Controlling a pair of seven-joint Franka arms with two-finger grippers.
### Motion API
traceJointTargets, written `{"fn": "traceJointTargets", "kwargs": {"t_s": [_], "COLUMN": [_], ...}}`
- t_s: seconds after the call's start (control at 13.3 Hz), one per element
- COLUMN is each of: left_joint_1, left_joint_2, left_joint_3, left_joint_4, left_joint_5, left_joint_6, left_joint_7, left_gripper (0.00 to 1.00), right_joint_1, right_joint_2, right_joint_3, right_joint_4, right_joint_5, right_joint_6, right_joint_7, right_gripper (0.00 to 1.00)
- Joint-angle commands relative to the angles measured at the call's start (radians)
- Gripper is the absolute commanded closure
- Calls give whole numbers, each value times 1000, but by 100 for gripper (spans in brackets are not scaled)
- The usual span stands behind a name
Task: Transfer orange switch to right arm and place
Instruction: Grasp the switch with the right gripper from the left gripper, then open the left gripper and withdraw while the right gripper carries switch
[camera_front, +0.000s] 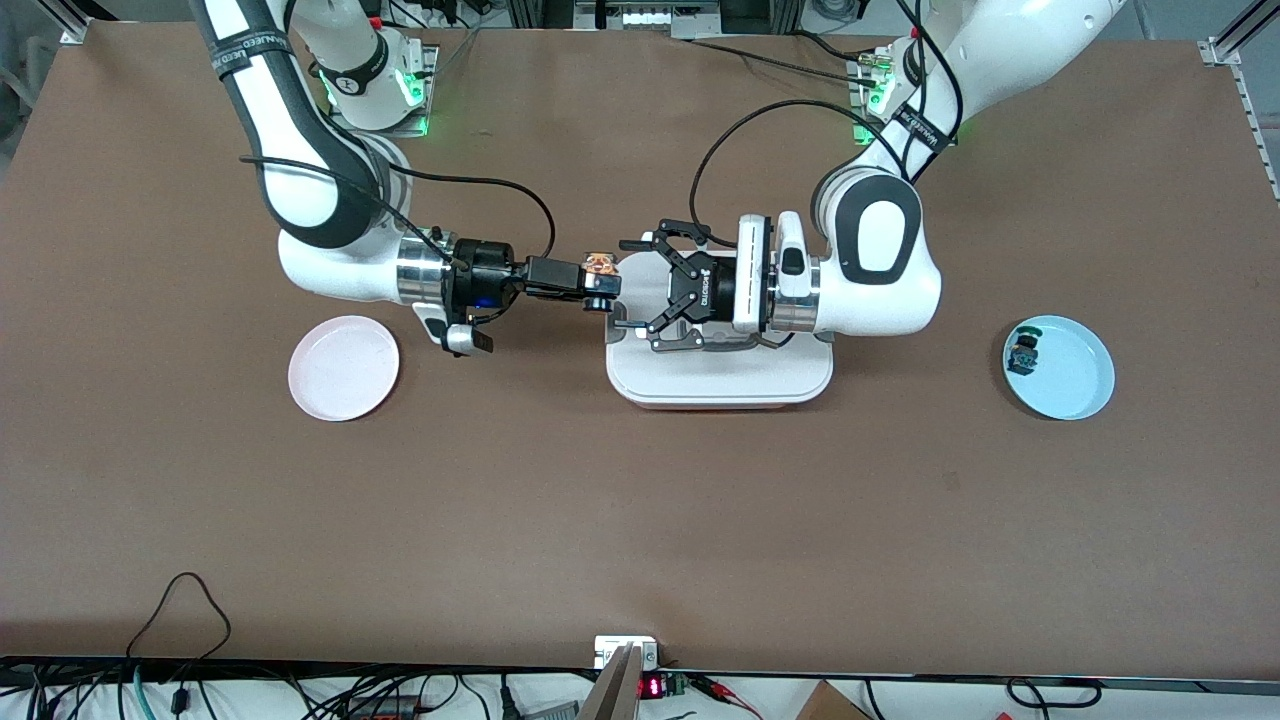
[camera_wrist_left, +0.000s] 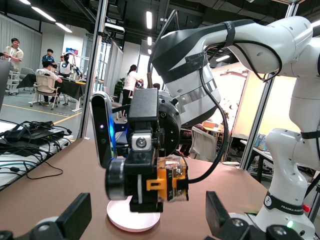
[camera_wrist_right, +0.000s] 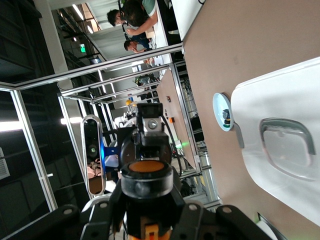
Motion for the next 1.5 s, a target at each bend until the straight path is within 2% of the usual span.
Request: {"fn": "traceJointTargets", "kwargs": {"t_s": [0.0,0.15,0.3,0.52,0.67,0.75,1.05,1.27,1.42], "left_joint_1": [51,103,146,189,191,191,189,211,211], "left_joint_2": [-25,-26,-25,-26,-38,-47,-45,-48,-48], "left_joint_3": [3,-2,0,2,-2,0,6,8,-1], "left_joint_4": [-3,6,56,78,80,83,226,306,386], "left_joint_5": [-7,112,258,418,496,531,821,996,1193], "left_joint_6": [-105,-180,-283,-386,-406,-423,-607,-704,-770], "left_joint_7": [-75,-155,-311,-497,-612,-681,-1064,-1250,-1388], "left_gripper": [0,0,0,0,0,0,0,0,0], "right_joint_1": [-132,-227,-325,-483,-522,-527,-527,-519,-481], "right_joint_2": [-1,1,-7,-11,-25,-44,-134,-136,-140], "right_joint_3": [7,7,7,7,7,4,-18,-15,-7], "right_joint_4": [36,44,50,50,50,54,87,114,114], "right_joint_5": [-156,-257,-358,-438,-489,-541,-942,-1223,-1392], "right_joint_6": [-158,-277,-404,-608,-638,-628,-500,-411,-334], "right_joint_7": [51,45,30,-16,-22,-19,-4,69,172], "right_gripper": [100,100,100,100,100,100,100,100,100]}}
